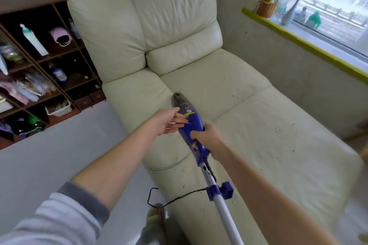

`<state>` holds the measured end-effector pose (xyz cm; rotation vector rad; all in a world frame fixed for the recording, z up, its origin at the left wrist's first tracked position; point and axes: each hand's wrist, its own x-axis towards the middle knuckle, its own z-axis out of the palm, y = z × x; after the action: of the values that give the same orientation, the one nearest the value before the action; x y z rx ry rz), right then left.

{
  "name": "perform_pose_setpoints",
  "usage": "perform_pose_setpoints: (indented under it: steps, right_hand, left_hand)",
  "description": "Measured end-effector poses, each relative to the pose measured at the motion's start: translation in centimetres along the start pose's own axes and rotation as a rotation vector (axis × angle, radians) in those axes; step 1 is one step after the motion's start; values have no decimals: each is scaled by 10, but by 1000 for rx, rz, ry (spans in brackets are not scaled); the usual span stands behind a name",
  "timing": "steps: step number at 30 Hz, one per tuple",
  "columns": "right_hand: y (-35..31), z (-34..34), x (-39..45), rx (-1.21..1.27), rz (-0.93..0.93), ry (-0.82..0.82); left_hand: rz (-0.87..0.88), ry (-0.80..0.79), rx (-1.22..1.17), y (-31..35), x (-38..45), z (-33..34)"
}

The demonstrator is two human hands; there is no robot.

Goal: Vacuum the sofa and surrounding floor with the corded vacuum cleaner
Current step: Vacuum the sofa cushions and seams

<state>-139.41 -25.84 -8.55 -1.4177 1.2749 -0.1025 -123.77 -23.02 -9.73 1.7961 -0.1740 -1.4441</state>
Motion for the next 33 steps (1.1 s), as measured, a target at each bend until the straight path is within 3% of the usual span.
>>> perform_pose_setpoints:
  steps: [5,9,14,16,18,23,33]
  right_hand:
    - [-24,18,17,36,94,-144]
    - [-55,36,19,18,126,-97]
    - [-69,31,36,447,215,-95]
    - [-67,25,39,560,243,-101]
    - [-66,18,39,521,231,-59]
    - [-59,12,30,382,170,75]
    - [-41,13,-4,141,74,-4]
  left_hand:
    - [-133,62,-246,-23,40,-17]
    - [-179,-171,-295,-27,49,-11]
    - [-189,-487,-670,-26,44,-9]
    - [-199,-548,-792,-31,41,-6]
    - [-203,-571,-791,-30,37,1]
    - [-160,-540,-605,-28,31,3]
    - [-125,-351,-713,-63,-5,25]
